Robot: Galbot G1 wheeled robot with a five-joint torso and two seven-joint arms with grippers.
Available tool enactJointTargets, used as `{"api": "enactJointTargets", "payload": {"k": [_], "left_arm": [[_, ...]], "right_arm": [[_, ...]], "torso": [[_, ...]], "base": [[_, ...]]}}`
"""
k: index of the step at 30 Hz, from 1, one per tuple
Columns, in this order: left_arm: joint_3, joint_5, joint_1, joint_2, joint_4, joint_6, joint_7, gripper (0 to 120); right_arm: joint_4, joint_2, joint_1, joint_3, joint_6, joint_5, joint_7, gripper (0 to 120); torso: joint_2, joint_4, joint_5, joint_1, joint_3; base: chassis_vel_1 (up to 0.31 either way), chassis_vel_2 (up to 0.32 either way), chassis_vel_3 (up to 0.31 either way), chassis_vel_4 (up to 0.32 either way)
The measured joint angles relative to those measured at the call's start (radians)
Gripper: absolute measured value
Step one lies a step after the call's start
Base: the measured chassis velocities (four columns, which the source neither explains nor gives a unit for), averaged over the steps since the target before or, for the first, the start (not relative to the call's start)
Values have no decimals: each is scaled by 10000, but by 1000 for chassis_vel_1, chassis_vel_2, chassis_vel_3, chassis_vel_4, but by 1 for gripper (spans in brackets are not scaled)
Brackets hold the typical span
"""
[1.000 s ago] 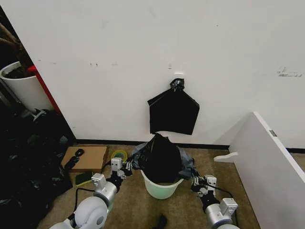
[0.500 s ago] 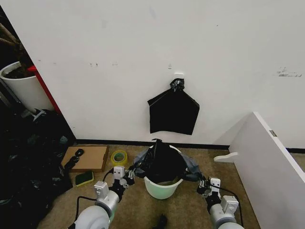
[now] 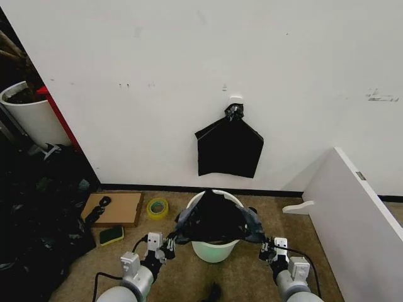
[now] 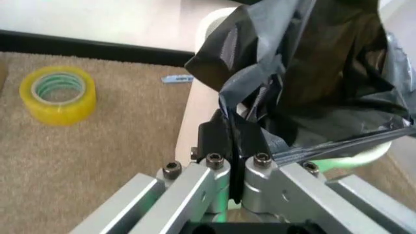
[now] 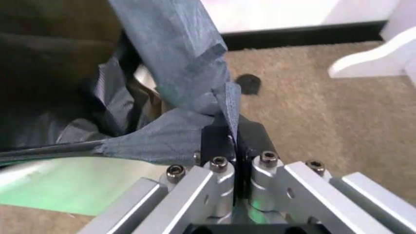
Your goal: Place the garbage bag over the trash bin.
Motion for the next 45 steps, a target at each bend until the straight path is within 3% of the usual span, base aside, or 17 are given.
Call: {"api": "enactJointTargets", "payload": {"k": [14,26,45], "left_arm": [[-139,229,603,39,-69,4,28,0],[-110,206,56,-201,556,21,-59,0],[-18,802,-399,-145,1156,142,-68,0]], "right_arm": [[239,-215,-343,-160,-839,-273,250,0],[-557,12,695,-602,-886,-563,211,0],[-966,140,881,-919,-870,-1243,259,0]], "torso": [[0,-1,-1,0,0],[0,0,-1,0,1],[0,-1,-1,1,1]], "base": [[0,0,0,0],[0,0,0,0],[0,0,0,0]]}}
